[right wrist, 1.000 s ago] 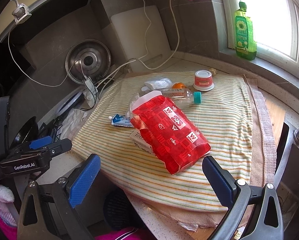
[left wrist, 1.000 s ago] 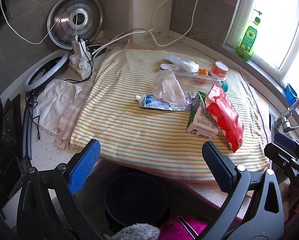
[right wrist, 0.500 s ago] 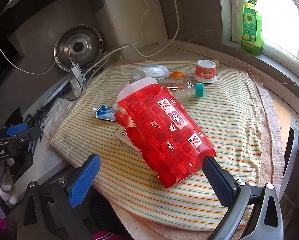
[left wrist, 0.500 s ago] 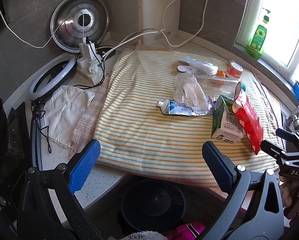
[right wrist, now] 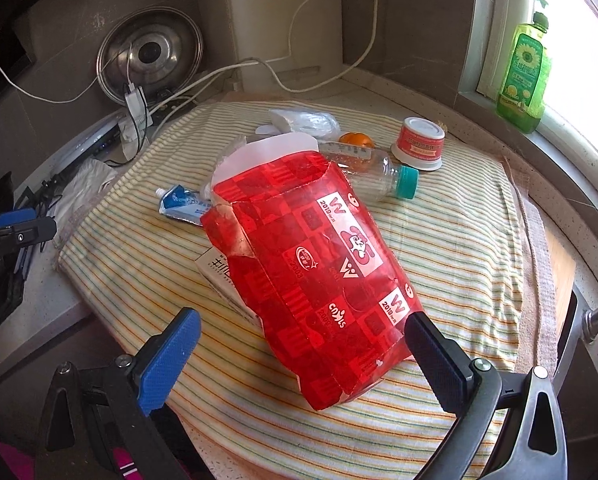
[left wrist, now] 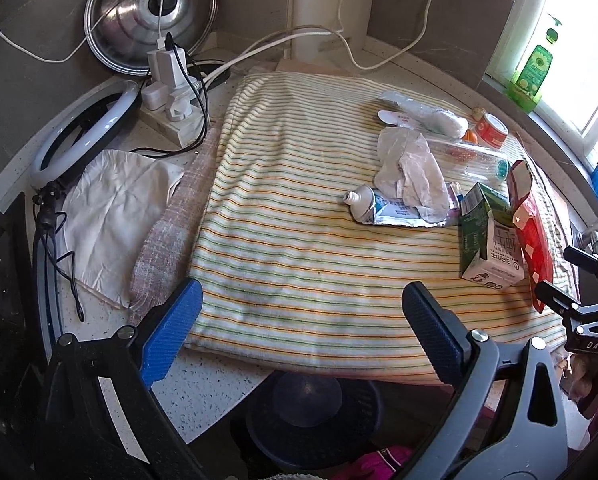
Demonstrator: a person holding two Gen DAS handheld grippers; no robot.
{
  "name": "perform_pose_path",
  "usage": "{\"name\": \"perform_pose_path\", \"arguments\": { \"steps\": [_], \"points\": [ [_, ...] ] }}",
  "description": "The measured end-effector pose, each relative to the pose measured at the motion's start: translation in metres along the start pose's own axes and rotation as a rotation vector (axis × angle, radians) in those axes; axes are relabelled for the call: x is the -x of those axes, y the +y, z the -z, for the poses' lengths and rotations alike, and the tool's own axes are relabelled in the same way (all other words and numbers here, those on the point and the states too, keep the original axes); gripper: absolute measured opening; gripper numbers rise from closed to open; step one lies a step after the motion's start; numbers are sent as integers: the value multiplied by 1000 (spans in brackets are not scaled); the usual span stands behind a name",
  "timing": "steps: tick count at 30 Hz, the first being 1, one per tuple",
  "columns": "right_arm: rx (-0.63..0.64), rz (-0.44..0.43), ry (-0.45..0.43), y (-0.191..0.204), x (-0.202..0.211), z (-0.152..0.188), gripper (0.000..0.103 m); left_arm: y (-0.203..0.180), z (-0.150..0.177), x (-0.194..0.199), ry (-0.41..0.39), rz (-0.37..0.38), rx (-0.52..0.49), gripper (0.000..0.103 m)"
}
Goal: Collect trash
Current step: 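Grasp the red snack bag with the right tool while the left tool grasps the milk carton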
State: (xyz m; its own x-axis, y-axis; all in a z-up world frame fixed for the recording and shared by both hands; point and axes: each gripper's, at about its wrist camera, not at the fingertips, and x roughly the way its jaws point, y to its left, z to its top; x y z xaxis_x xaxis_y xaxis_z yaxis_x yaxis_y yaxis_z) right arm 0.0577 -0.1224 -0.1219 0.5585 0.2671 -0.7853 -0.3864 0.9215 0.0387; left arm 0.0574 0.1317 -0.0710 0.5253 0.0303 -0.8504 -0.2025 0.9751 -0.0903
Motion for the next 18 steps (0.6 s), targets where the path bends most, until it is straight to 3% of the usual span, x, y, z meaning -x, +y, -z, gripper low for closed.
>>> {"name": "perform_pose_path", "arguments": {
  "steps": [8, 12, 18],
  "points": [
    [117, 63, 38, 7, -15, -2, 103, -14, -11, -22, 28, 26, -21, 93],
    [134, 83, 51, 3, -19, -3, 103, -28, -13, -26, 41, 53, -48, 85],
    [154, 82, 62, -3, -20, -3, 101, -52, -10, -32, 56, 92, -81, 85]
  ]
}}
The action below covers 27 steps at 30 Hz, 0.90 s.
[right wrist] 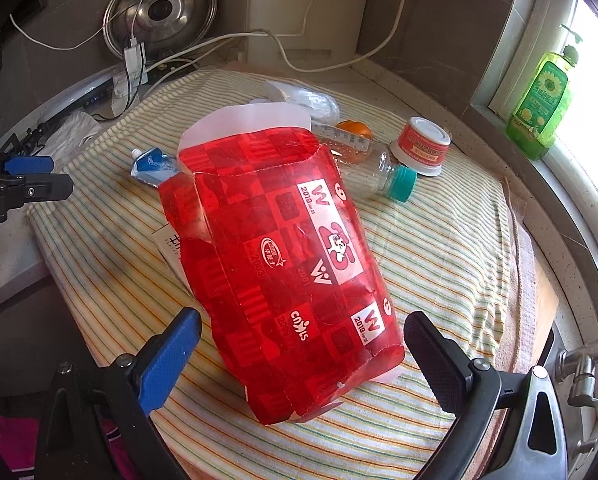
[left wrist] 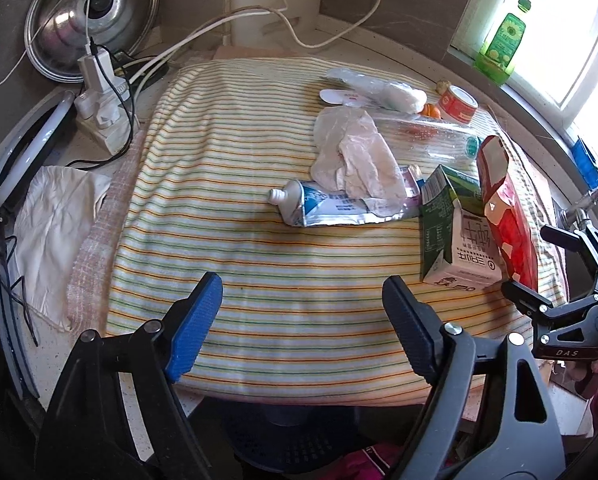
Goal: Collect trash
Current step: 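Grasp the red snack bag with the right tool while the left tool grasps the milk carton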
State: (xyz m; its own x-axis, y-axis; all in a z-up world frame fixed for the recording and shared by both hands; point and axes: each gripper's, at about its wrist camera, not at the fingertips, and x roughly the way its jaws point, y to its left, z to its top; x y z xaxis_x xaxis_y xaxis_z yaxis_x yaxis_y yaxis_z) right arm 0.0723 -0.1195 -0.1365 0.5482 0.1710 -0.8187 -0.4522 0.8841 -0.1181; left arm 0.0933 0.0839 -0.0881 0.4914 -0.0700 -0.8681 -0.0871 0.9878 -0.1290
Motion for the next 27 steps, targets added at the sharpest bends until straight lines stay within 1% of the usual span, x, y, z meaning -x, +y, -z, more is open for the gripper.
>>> {"name": "perform_pose_path", "arguments": {
  "steps": [5, 8, 9, 10, 11, 13, 17, 21, 27],
  "points": [
    [29, -9, 16, -3, -3, 3, 96, -16, 1, -5, 12, 22, -14, 84],
    [10, -33, 21, -10, -3, 3, 94, -24, 2, -7, 16, 33, -22, 83],
    [-4, -45, 22, -14, -3, 3, 92, -27, 3, -7, 16, 36, -25, 83],
    [-18, -60, 22, -18, -2, 3, 87, -30, 3, -8, 17, 40, -29, 83],
    [-33, -74, 26, -23, -2, 3, 85, -34, 4, -8, 17, 44, -33, 83],
    [-52, -93, 23, -30, -2, 2, 85, -42, 4, -9, 20, 56, -41, 83],
    [-71, -102, 33, -44, -5, 2, 85, -59, 3, -11, 22, 86, -55, 84],
    [-130, -176, 40, -61, -7, 2, 85, -78, 0, -12, 33, 141, -65, 84],
    [-187, -237, 48, -84, -8, -6, 82, -107, -2, -19, 40, 138, -101, 84]
  ]
}}
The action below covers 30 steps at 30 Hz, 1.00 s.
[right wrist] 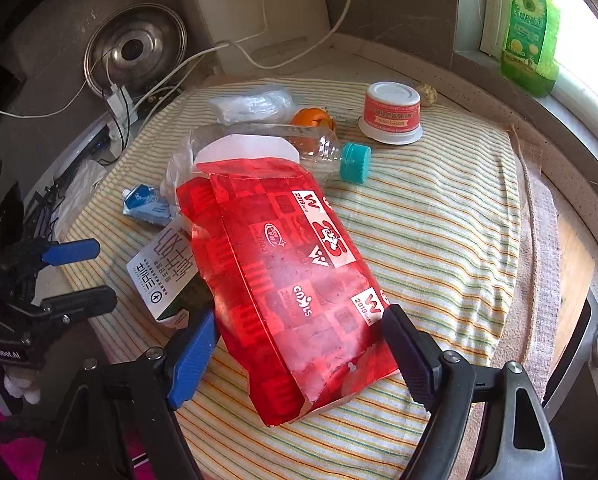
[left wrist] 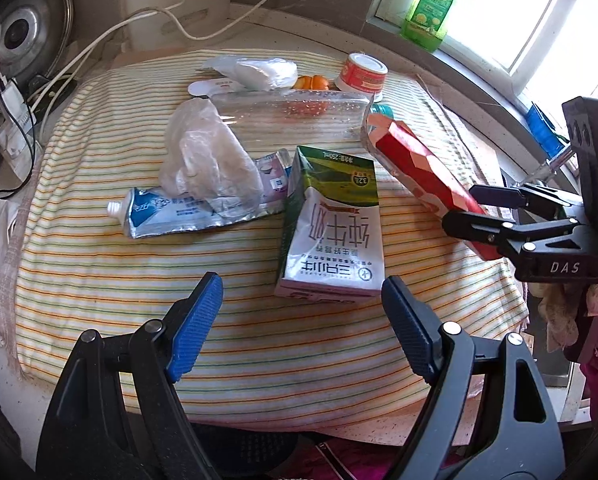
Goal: Collect trash
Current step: 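Grasp the red snack bag with the right tool while the left tool grasps the milk carton, then carry the red bag and milk carton down over the blue wastebasket with both tools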
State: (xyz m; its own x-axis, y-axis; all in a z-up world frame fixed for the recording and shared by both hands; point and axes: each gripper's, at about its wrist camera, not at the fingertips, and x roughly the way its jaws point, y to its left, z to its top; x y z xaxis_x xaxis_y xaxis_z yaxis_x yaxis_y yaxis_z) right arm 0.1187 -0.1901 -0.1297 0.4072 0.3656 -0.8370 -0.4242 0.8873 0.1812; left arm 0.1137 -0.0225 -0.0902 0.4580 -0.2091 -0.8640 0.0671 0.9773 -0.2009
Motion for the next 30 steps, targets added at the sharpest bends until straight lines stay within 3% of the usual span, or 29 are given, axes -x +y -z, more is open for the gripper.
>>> {"name": "perform_pose_path", "arguments": {
  "steps": [4, 8, 13, 18, 19, 21, 30],
  "points": [
    [-32, -43, 9, -13, 3, -8, 76, -15, -2, -13, 18, -21, -20, 84],
    [-22, -30, 27, -23, 3, -15, 66, -26, -7, -28, 29, -59, -33, 84],
    [-3, -53, 33, -32, 1, -24, 62, -26, -14, -46, 38, -102, 3, 84],
    [43, -60, 36, -29, -2, -30, 59, -18, -17, -51, 27, -92, 66, 83],
    [53, -60, 35, -27, -3, -31, 57, -17, -17, -50, 24, -84, 78, 77],
    [67, -68, 34, -25, -3, -30, 52, -15, -17, -50, 26, -66, 104, 68],
    [71, -79, -16, -17, 9, -21, 26, -13, -7, -32, -10, -34, 111, 65]
  ]
}}
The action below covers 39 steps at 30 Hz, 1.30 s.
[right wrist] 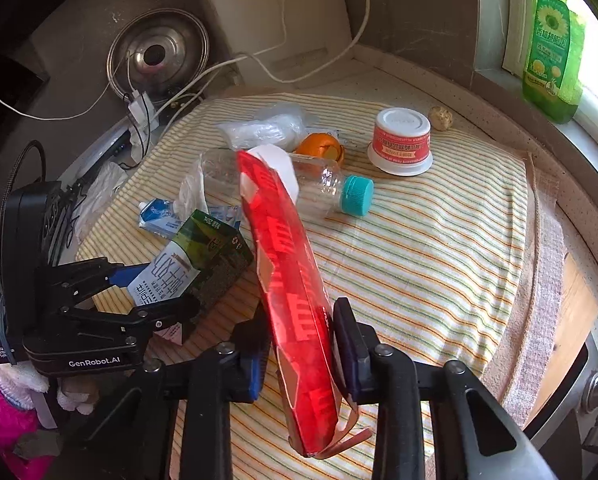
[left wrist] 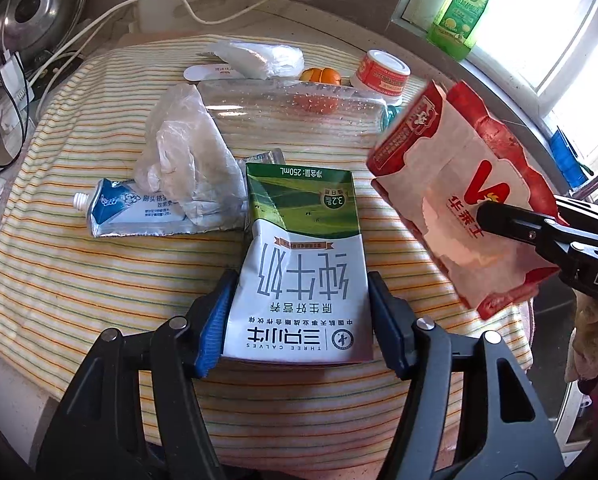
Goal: Collect trash
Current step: 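Carry the red bag and milk carton down over the blue wastebasket with both tools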
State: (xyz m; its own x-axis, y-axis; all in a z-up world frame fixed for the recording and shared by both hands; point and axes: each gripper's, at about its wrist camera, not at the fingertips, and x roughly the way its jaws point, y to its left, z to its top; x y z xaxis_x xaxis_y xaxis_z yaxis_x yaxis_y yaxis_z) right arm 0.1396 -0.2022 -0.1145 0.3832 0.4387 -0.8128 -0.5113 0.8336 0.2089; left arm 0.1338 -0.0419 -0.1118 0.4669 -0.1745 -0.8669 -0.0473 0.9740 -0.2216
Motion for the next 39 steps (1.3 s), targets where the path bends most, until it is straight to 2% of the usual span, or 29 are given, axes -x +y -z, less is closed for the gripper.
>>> {"name": "perform_pose_path", "arguments": {
  "steps": [2, 8, 20, 31, 39],
  "points": [
    [-8, -3, -12, 4, 4, 4, 17, 1, 4, 8, -11, 3, -11, 65],
    [-51, 22, -55, 20, 17, 15, 15, 14, 16, 40, -46, 3, -22, 64],
    [-123, -43, -130, 83, 52, 50, 15, 73, 74, 99, -73, -66, -12, 65],
    [-112, -126, -94, 159, 51, 91, 15, 126, 141, 130, -57, -104, 34, 65],
    [-97, -167, -27, 206, 26, 116, 15, 156, 183, 132, -14, -111, 79, 65]
  ]
}}
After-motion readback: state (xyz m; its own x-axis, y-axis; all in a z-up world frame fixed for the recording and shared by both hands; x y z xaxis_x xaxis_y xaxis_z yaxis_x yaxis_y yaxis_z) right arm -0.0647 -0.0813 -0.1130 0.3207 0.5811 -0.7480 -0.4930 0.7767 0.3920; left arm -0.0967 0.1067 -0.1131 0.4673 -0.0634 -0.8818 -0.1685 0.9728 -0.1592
